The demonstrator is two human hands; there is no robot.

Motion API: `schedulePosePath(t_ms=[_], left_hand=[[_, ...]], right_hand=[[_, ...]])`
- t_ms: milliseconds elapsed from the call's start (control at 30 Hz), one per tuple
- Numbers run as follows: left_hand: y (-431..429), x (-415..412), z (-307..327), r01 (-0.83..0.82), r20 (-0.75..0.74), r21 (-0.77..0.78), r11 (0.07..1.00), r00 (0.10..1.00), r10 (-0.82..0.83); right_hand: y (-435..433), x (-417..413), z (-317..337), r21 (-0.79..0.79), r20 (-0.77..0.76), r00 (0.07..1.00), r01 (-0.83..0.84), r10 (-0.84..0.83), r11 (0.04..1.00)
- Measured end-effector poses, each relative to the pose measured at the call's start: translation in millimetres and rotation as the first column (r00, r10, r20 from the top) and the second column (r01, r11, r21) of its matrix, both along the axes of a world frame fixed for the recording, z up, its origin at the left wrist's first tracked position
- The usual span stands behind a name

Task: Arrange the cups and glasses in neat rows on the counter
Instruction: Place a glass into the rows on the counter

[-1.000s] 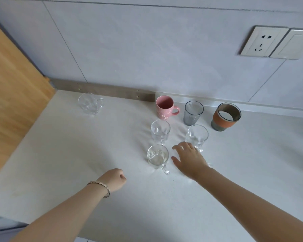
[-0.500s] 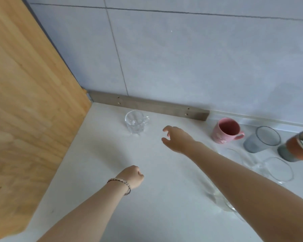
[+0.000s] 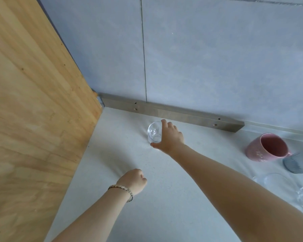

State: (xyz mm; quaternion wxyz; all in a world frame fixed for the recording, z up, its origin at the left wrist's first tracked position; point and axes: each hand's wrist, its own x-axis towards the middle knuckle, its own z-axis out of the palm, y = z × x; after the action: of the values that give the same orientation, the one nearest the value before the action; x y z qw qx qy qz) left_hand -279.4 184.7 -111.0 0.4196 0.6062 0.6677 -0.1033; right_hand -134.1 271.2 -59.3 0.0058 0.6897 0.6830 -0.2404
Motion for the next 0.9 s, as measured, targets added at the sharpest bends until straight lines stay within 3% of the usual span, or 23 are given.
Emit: schedulePosePath(t_ms=[100,200,433,667,900], left_hand=[[-5.2,0.3,1.1,0.008,-0.002,0.001,1.0,1.0,-0.008],[-16.0,8.9,7.8,0.022,-0.008,0.003,1.0,1.0,-0.022],[-68.9,73.4,34.0,0.137,-0.006,0.025,0.99,0.991,-0.137],[-139.8,177.8,42.9,0.315,-0.025,0.017,0.949,0.949,-0.315],[-200.8,282.5,35.9,0.177,-0.017,-0.036,0.984,0.984,-0.178]], right_hand=[[-12.9,9.2,4.0,-0.028,-0.097,0.991,0.091,-0.093,0.995],[-39.6,31.8,18.5,-0.022,-0.116,0.99,0.078,-0.08,0.997],[-124.9,133.5,84.2,0.15,-0.075,0.996,0.054,-0.043,0.987],[-225.7,286.2,119.2,0.228,-0.114,0.948,0.317,-0.298,0.921],[-312.5,438.4,103.4,0.158,-0.102,0.886,0.463,-0.452,0.872]])
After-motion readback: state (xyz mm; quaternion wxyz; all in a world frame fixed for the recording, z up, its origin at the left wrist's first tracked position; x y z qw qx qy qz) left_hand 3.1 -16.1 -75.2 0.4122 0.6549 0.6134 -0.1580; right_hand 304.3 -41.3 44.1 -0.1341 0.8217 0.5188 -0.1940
